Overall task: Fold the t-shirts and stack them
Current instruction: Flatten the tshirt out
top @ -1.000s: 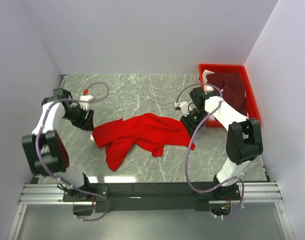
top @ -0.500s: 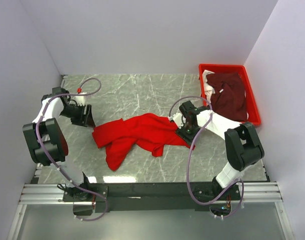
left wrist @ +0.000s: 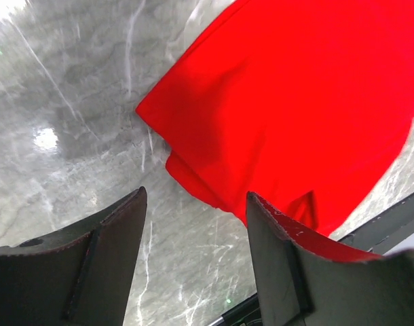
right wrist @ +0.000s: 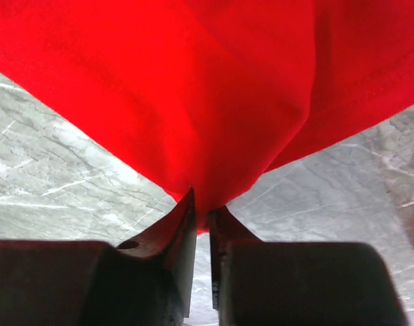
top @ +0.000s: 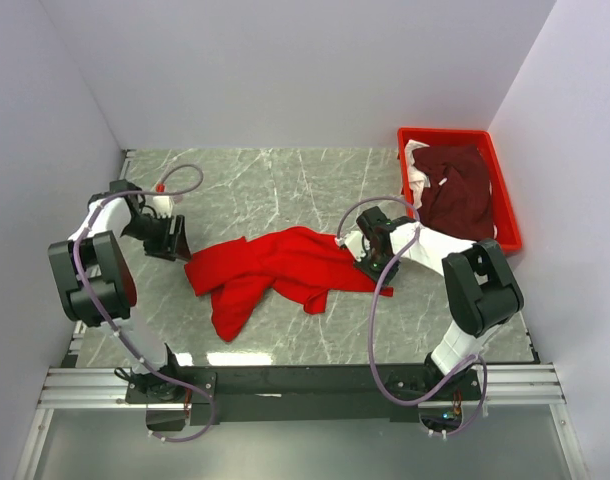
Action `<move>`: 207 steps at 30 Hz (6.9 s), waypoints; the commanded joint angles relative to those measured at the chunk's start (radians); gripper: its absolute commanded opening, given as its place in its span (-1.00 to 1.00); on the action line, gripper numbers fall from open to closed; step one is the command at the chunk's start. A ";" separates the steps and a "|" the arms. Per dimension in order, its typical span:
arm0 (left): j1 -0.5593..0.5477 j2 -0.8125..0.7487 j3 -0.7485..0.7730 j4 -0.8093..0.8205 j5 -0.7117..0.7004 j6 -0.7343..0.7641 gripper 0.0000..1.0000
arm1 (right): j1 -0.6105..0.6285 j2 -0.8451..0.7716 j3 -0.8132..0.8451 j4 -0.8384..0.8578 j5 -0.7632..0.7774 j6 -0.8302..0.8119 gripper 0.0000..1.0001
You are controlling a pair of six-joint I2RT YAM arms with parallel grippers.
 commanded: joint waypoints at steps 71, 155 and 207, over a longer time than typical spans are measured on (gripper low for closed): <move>-0.191 0.430 0.419 0.270 -0.296 -0.355 0.25 | -0.231 0.074 0.264 -0.260 -0.178 -0.023 0.29; 0.279 -0.774 0.385 0.819 -0.343 -0.323 -0.99 | 0.162 -0.555 0.952 -0.008 0.679 -0.309 -1.00; 0.312 -0.627 0.864 0.781 -0.185 -0.499 -0.99 | 0.085 -0.517 1.018 0.481 0.402 -0.549 -1.00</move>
